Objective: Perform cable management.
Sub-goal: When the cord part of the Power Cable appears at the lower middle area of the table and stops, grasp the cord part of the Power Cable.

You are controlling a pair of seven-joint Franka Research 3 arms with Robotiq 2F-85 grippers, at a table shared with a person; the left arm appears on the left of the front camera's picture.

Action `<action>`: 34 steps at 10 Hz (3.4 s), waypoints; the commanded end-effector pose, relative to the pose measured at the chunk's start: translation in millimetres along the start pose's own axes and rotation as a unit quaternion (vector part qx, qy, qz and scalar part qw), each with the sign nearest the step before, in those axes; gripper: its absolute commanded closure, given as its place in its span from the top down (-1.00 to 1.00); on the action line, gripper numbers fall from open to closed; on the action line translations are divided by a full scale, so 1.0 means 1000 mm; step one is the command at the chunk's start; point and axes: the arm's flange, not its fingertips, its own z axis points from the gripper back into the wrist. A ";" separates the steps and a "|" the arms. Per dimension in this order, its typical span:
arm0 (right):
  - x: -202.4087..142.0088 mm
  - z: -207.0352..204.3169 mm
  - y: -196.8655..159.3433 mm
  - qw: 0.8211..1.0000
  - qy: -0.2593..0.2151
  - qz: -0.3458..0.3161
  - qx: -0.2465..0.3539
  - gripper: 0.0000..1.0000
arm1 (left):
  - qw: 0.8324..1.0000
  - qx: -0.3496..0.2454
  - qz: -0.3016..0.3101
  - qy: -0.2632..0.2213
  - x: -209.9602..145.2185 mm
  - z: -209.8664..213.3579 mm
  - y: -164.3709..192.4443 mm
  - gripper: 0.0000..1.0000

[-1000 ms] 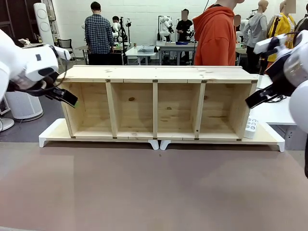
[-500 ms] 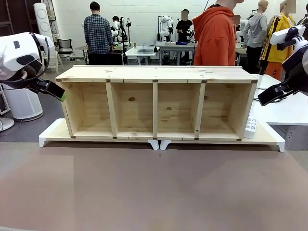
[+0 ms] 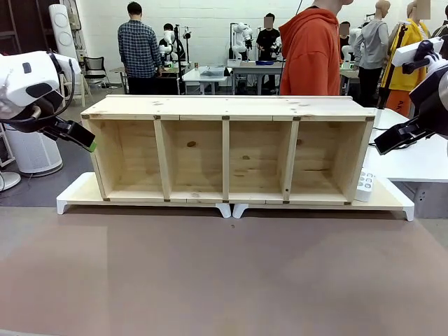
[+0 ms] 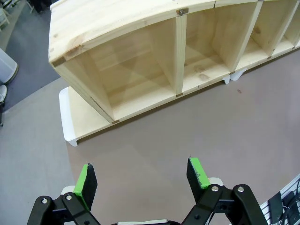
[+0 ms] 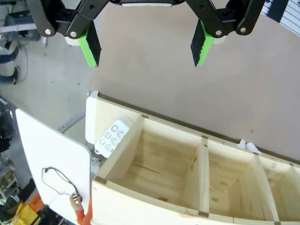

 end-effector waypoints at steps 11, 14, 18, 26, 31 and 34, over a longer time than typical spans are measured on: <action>0.000 0.000 0.000 1.000 0.000 0.002 0.000 1.00 | 1.000 0.004 0.004 -0.005 0.001 0.001 0.002 1.00; 0.000 0.000 0.000 1.000 0.000 0.002 0.000 1.00 | 1.000 0.004 0.004 -0.005 0.001 0.001 0.002 1.00; 0.000 0.000 0.000 1.000 0.000 0.002 0.000 1.00 | 1.000 0.004 0.004 -0.005 0.001 0.001 0.002 1.00; 0.000 0.000 0.000 1.000 0.000 0.002 0.000 1.00 | 1.000 0.004 0.004 -0.005 0.001 0.001 0.002 1.00; 0.000 0.000 0.000 1.000 0.000 0.002 0.000 1.00 | 1.000 0.004 0.004 -0.005 0.001 0.001 0.002 1.00; 0.000 0.000 0.000 1.000 0.000 0.002 0.000 1.00 | 1.000 0.004 0.004 -0.005 0.001 0.001 0.002 1.00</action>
